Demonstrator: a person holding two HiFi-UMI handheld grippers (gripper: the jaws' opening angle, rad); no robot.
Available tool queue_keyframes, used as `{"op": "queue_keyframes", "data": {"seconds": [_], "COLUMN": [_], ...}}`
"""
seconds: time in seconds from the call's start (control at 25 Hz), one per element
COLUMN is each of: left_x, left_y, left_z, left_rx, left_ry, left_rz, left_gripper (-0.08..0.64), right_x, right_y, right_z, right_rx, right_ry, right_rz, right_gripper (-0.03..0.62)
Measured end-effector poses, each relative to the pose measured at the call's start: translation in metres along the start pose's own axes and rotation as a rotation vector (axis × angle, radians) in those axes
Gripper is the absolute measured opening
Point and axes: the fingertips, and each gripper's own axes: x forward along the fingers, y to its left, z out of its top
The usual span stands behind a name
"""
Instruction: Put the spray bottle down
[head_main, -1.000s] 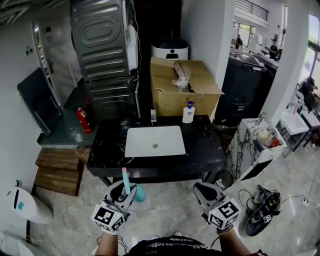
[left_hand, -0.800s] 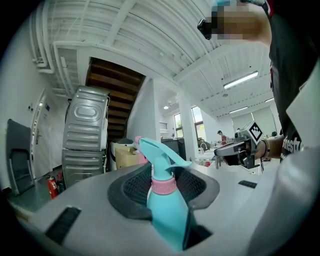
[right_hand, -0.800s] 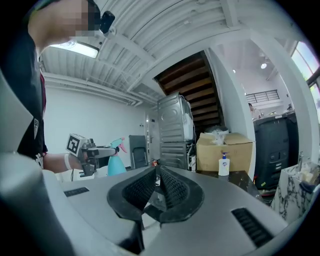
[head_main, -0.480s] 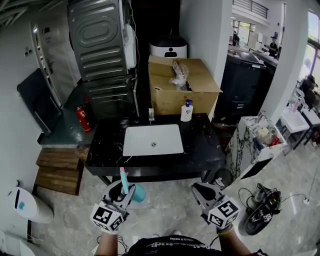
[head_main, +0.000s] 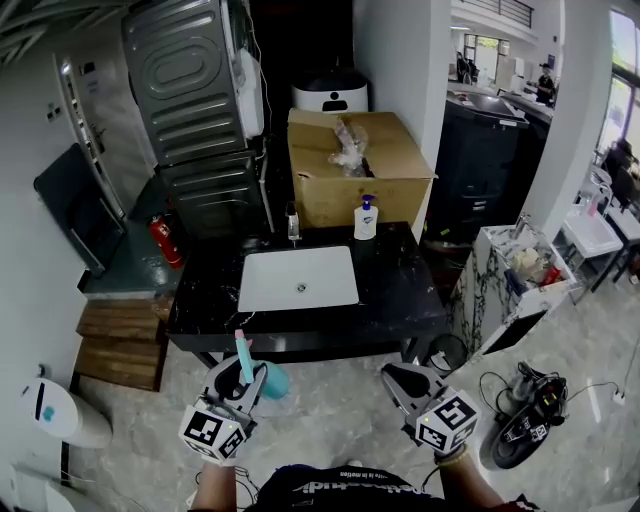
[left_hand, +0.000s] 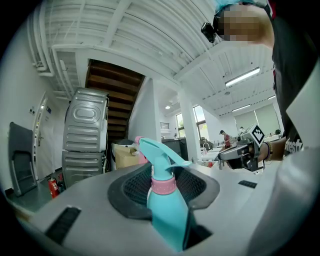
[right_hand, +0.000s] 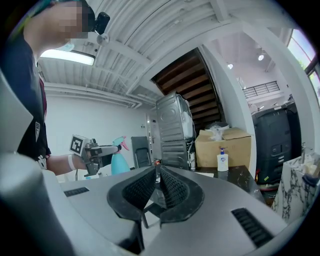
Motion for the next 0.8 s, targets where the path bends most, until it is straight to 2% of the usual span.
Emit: {"op": "queue_keyframes", "data": {"seconds": [0.4, 0.6, 0.8], "left_x": [0.012, 0.021, 0.051], "left_y": [-0.012, 0.004, 0.039], "left_z": [-0.008, -0.018, -0.033], "left_rx": [0.012, 0.011, -0.009], "left_ry": [0.025, 0.037, 0.043], "left_rz": [0.03, 0.042, 0.053], "left_gripper": [0.152, 0.152, 0.152], "right_x": [-0.005, 0.014, 0.049], "right_y": [-0.016, -0.028, -0.043], "right_z": [-0.018, -0.031, -0.028], "right_rx": [0.033, 0.048, 0.039], "right_ry": [0.002, 0.035, 0.053], "right_rz": [0.042, 0.052, 0.057], "right_gripper": [0.043, 0.043, 0.043]}}
